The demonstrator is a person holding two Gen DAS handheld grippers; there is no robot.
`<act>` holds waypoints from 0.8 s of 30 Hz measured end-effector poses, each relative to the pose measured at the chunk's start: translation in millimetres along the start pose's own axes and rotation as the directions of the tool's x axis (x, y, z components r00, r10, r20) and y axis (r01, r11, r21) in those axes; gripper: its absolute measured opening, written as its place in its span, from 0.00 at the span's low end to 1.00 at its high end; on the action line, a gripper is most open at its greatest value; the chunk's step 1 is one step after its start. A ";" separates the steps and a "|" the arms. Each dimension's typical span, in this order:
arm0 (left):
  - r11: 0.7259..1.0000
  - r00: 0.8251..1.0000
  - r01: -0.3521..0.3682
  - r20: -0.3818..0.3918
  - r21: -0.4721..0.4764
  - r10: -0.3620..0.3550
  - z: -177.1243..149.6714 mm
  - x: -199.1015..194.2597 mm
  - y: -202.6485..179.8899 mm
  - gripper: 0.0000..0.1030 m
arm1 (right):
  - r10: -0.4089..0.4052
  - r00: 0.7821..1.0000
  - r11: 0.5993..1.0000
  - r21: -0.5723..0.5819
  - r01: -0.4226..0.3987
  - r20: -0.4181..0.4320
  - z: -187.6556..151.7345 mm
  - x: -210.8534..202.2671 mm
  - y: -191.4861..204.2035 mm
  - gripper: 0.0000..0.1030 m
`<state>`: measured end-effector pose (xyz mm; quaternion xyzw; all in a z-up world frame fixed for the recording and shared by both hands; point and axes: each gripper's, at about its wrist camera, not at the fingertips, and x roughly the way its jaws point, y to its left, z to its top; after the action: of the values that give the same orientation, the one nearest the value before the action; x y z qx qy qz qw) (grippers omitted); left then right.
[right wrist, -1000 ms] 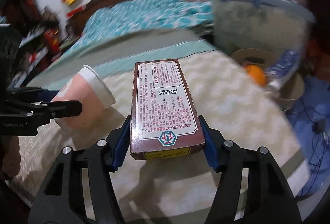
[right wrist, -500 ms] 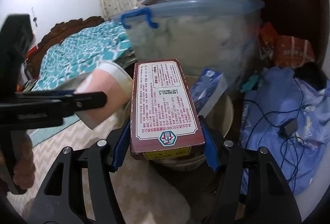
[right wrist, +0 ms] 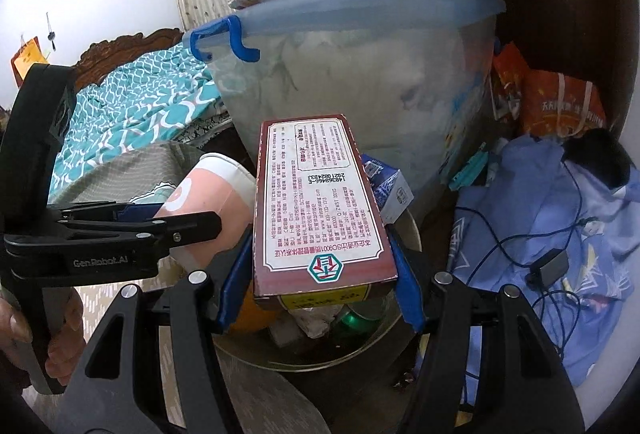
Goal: Collect trash
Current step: 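Carry the cup and box over the beige bin with both tools, then open both tools to drop the cup and box into the bin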
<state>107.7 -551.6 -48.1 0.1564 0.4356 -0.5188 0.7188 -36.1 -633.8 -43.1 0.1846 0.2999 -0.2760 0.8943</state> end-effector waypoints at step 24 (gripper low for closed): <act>0.999 0.996 -0.053 -0.073 -0.014 0.052 -7.2 24.6 3.2 0.74 | 0.059 0.966 0.986 -0.134 -0.095 -0.251 47.7 5.2 -13.8 0.61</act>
<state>109.2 -560.4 -72.3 0.1809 0.4611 -0.4905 0.7170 -20.3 -670.2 -12.8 0.1637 0.4202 -0.1935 0.8713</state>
